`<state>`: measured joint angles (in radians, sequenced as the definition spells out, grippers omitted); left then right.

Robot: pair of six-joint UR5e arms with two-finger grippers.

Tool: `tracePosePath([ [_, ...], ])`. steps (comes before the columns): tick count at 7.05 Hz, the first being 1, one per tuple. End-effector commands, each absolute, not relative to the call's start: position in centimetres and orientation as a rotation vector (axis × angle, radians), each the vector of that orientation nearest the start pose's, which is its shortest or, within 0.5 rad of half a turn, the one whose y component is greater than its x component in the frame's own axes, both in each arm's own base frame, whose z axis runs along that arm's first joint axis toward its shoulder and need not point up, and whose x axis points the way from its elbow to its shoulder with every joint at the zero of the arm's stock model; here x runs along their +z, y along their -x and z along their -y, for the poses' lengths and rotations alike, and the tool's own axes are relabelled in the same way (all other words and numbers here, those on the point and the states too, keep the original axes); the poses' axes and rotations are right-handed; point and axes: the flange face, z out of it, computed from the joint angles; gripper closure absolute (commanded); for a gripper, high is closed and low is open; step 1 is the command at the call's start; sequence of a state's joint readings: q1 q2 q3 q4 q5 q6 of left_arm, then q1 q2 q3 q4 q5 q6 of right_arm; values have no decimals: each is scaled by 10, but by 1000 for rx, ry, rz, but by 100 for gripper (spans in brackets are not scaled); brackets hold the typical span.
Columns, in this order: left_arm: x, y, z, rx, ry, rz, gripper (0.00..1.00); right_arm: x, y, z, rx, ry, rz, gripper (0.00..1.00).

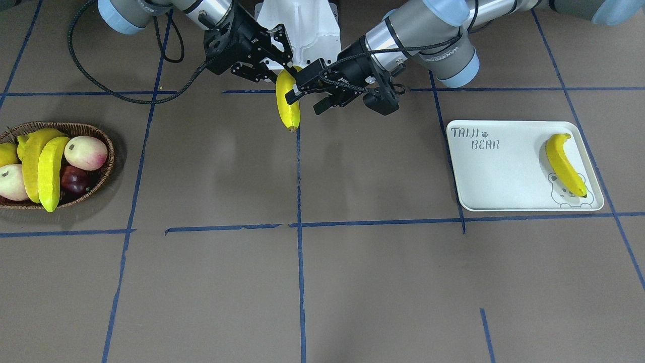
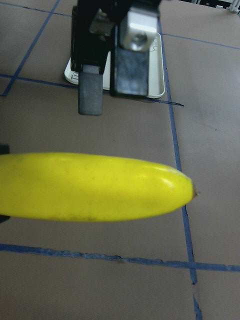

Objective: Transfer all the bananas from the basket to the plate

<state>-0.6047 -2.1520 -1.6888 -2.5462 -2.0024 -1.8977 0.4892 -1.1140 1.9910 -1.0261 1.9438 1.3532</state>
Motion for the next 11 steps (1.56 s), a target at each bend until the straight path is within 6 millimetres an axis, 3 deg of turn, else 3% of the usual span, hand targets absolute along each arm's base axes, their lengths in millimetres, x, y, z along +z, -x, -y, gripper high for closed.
tracePosePath([
  [1,146,-470,421,-338,100,-1680,2,156,436,338,-49,-194,1425,98],
  [2,143,-471,415,-334,112,-1685,28,156,436,338,-48,-195,1423,98],
  [3,142,-469,414,-331,110,-1689,84,157,435,339,-46,-195,1422,98],
  [4,146,-469,414,-329,109,-1683,100,156,435,339,-46,-196,1423,98],
  [5,148,-468,414,-327,111,-1681,100,157,436,339,-48,-191,1420,62],
  [6,148,-468,414,-329,113,-1680,100,157,435,339,-45,-194,1422,1],
  [8,147,-463,417,-332,110,-1681,100,154,430,338,-41,-192,1428,0],
  [10,170,-450,431,-354,112,-1635,100,152,415,343,-27,-192,1415,0],
  [11,191,-412,468,-367,174,-1535,100,150,394,358,9,-145,1337,0],
])
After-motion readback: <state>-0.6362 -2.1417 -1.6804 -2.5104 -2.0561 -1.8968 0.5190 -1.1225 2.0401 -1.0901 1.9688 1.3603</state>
